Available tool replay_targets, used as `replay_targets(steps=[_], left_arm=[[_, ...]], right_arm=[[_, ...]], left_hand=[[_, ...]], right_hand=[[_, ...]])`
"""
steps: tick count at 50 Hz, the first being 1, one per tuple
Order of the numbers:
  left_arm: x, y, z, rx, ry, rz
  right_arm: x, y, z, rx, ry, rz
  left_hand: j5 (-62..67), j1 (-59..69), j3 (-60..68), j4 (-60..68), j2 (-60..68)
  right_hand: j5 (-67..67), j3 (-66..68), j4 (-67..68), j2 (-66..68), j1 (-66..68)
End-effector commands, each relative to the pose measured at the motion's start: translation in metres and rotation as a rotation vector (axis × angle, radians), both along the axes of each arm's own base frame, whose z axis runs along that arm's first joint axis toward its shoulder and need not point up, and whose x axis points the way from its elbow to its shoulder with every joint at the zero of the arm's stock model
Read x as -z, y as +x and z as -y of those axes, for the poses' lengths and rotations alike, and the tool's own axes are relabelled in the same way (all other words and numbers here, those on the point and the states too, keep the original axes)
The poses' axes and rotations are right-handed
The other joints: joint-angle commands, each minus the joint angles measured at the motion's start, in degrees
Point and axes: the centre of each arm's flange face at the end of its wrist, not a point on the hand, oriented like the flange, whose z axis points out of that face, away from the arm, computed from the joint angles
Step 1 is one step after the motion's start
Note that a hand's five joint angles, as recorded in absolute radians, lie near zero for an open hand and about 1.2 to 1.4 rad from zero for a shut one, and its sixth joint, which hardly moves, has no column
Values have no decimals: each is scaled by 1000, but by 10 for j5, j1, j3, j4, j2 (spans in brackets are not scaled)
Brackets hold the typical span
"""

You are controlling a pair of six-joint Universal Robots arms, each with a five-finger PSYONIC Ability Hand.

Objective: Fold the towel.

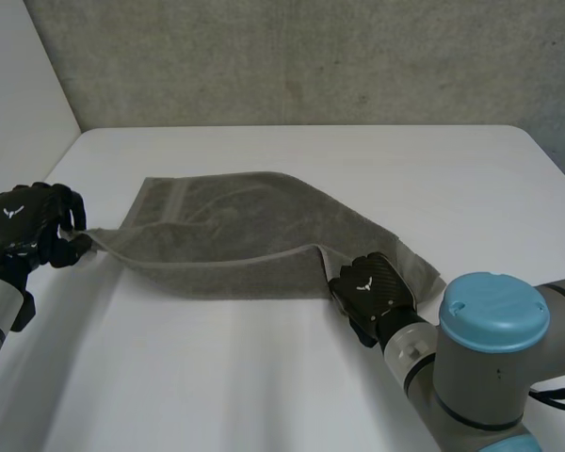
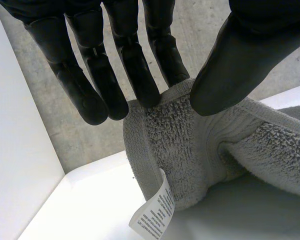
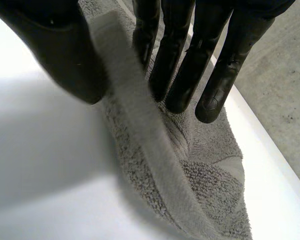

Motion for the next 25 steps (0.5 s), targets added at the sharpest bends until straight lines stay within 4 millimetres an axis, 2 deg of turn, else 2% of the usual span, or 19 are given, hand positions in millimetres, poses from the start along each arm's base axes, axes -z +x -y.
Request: replay_targets(steps=[1, 5, 7, 8, 10, 11, 12, 13, 15, 16, 18, 21, 22, 23, 24, 25], left_arm=[[0, 0, 0, 0, -2, 2], [-1, 0, 0, -1, 2, 3], [-1, 0, 1, -3, 3, 4], [-1, 0, 1, -3, 3, 4], [-2, 0, 1, -1, 4, 5], [-3, -1, -1, 0, 12, 5], [-7, -1, -2, 0, 19, 6], [-7, -1, -2, 0, 19, 6], [-16, -1, -4, 2, 38, 4], [-16, -1, -4, 2, 38, 4], [-17, -2, -5, 8, 77, 3], [-16, -7, -4, 28, 87, 10], [-12, -16, -2, 62, 97, 28], [-6, -28, 2, 99, 110, 57], [-6, -28, 2, 100, 110, 58], [-1, -42, 7, 141, 116, 93]], right_arm=[[-7, 0, 5, 8, -15, 17], [-23, -11, 20, 59, -37, 50], [-70, -30, 41, 129, -158, 118], [-71, -30, 42, 130, -158, 118], [-120, -55, 56, 181, -260, 149], [-120, -55, 56, 181, -261, 149], [-131, -66, 63, 200, -246, 130], [-131, -66, 63, 200, -245, 130], [-136, -83, 67, 195, -110, 65], [-136, -83, 67, 195, -109, 65], [-118, -87, 59, 130, 81, -13], [-106, -84, 58, 94, 142, -49], [-97, -82, 61, 67, 157, -84], [-97, -78, 68, 54, 125, -96], [-97, -78, 68, 54, 124, -96], [-104, -73, 76, 52, 72, -87]], left_hand=[[13, 28, 8, 22, 20], [13, 28, 8, 22, 20], [13, 28, 8, 22, 20], [13, 28, 8, 22, 20], [13, 28, 8, 22, 20], [13, 28, 8, 22, 20], [13, 28, 8, 22, 20], [13, 28, 8, 22, 20], [13, 28, 8, 22, 20], [13, 28, 8, 22, 20], [13, 28, 8, 22, 20], [13, 28, 8, 22, 20], [13, 28, 8, 22, 20], [13, 28, 8, 22, 20], [13, 28, 8, 22, 20], [13, 28, 8, 22, 20]], right_hand=[[142, 149, 146, 142, 142], [142, 149, 146, 142, 142], [142, 149, 146, 142, 142], [142, 149, 146, 142, 142], [142, 149, 146, 142, 142], [142, 149, 146, 142, 142], [142, 149, 146, 142, 142], [142, 149, 146, 142, 142], [142, 149, 146, 142, 142], [142, 149, 146, 142, 142], [142, 149, 146, 142, 142], [142, 149, 146, 142, 142], [142, 149, 146, 142, 142], [142, 149, 146, 142, 142], [142, 149, 146, 142, 142], [142, 149, 146, 142, 142]])
